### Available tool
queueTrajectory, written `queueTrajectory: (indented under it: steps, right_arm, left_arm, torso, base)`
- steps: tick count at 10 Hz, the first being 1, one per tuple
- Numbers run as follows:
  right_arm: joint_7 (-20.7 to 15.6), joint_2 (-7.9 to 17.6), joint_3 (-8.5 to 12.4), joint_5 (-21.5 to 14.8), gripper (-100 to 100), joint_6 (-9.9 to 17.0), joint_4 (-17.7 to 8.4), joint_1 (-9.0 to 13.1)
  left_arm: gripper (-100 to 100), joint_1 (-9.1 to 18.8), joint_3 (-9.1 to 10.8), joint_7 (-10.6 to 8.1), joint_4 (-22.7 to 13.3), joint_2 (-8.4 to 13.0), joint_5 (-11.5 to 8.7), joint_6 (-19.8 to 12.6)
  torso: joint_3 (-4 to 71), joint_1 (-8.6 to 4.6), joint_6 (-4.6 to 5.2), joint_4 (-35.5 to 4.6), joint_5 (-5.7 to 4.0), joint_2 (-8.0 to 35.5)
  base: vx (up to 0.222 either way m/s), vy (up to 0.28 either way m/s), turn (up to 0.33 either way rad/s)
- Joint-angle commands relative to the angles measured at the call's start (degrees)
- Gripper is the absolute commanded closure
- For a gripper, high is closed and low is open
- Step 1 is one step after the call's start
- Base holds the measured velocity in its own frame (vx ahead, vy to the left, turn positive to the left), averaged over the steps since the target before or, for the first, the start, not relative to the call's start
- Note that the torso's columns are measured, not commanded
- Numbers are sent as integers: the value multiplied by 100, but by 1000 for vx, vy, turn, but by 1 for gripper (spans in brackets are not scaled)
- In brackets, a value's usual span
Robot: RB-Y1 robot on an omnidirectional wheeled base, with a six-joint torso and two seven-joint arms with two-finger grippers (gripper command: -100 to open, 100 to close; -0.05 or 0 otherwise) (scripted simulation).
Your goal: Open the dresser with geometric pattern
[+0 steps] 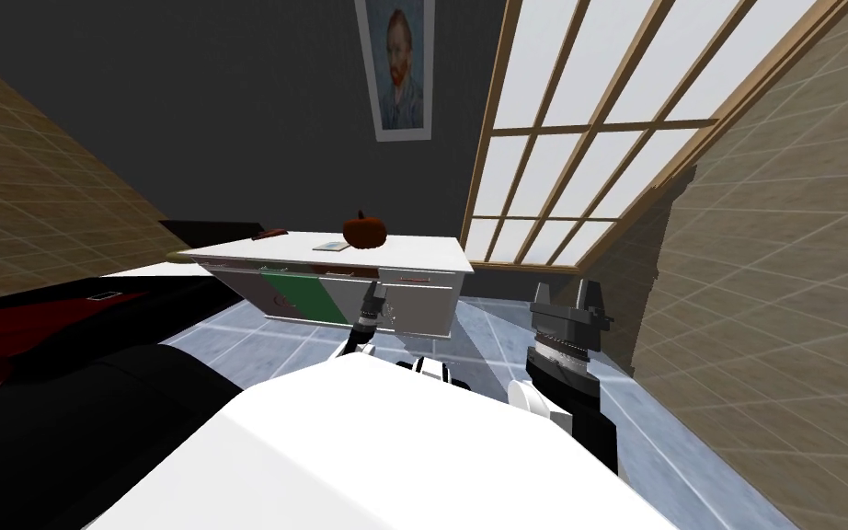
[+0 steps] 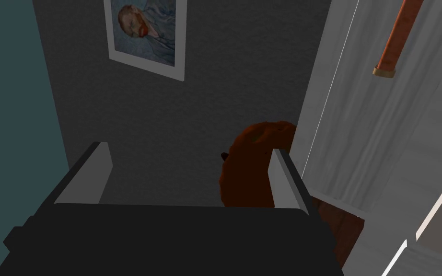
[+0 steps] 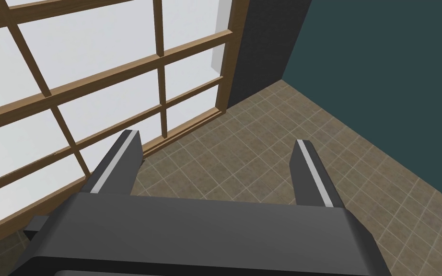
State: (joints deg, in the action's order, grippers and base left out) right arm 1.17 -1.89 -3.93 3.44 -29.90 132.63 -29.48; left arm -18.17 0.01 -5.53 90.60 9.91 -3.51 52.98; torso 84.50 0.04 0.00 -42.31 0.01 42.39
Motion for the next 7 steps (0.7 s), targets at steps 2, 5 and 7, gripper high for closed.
queueTrajectory:
  steps: [2, 5, 7]
  right_arm:
    - [0, 0, 0, 0, 0, 0, 0, 0]
    - [0, 0, 0, 0, 0, 0, 0, -1]
    - [0, 0, 0, 0, 0, 0, 0, 0]
  left_arm:
    - [-100, 160, 37, 2, -583, -68, 14, 361]
    - [-100, 284, 66, 2, -1050, -137, 24, 638]
    - [-100, 404, 95, 2, -1443, -207, 35, 905]
  torso:
    - [6, -1, 0, 3, -1, -9]
    - [13, -19, 1, 6, -5, -21]
    - [3, 5, 0, 1, 2, -5]
  base:
    - [69, -62, 19]
    - [98, -82, 26]
    - [81, -65, 28]
